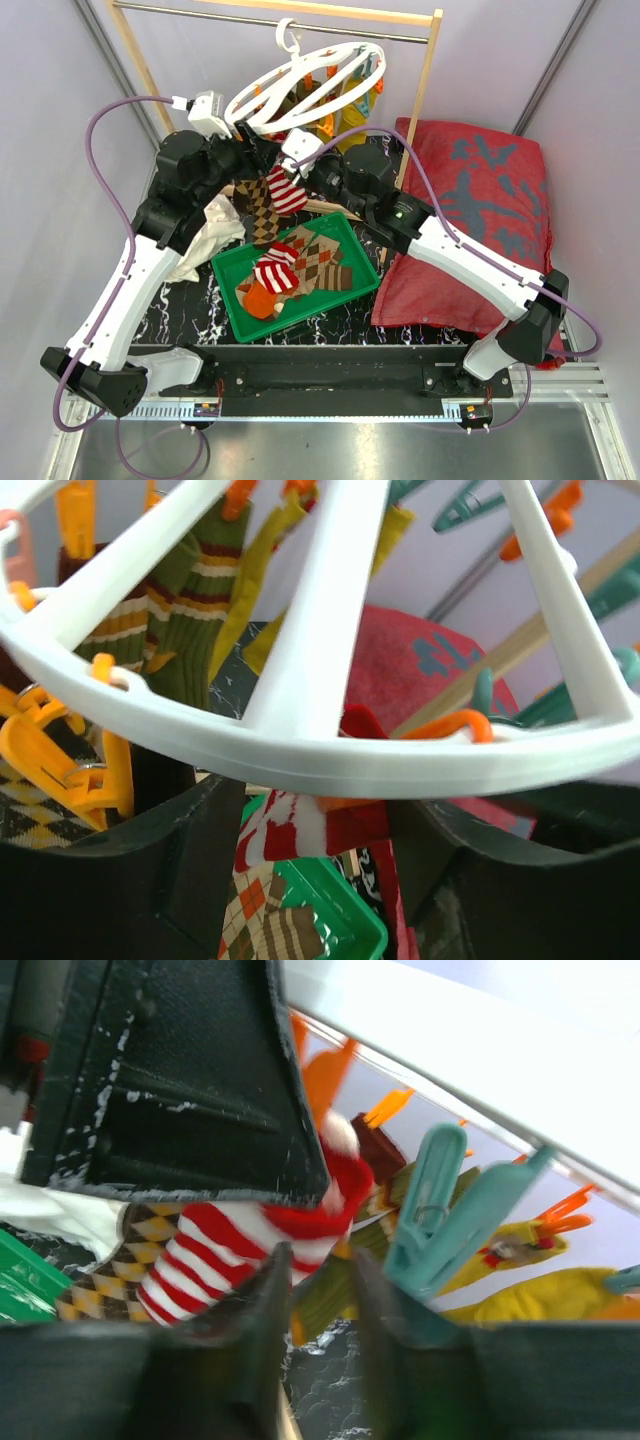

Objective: Clip the socks to the hanger
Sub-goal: Clamp the sock onto the hanger, then open the clamp at the hanger.

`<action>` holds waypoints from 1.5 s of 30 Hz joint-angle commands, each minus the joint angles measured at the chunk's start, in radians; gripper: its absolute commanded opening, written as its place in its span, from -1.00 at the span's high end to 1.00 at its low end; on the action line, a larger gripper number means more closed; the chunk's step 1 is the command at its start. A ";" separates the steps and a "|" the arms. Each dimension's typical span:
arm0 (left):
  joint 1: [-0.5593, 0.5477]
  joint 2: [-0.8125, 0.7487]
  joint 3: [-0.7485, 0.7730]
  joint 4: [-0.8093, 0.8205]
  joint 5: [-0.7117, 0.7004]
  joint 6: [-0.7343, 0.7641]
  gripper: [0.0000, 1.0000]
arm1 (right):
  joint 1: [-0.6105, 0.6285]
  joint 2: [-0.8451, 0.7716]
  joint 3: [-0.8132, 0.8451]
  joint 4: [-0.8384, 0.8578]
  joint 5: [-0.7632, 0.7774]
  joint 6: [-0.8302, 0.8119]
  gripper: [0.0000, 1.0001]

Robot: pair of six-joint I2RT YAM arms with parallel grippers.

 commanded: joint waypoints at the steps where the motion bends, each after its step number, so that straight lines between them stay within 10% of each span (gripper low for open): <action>1: 0.020 -0.006 -0.011 0.082 -0.135 -0.026 -0.15 | -0.033 -0.048 -0.009 0.054 -0.016 0.110 -0.06; 20: 0.038 -0.040 -0.030 0.066 -0.124 -0.017 -0.13 | -0.117 -0.065 -0.070 0.236 -0.338 0.440 -0.29; 45: 0.038 -0.140 -0.079 0.025 -0.159 -0.003 -0.17 | -0.115 -0.087 -0.204 0.491 -0.239 0.623 -0.50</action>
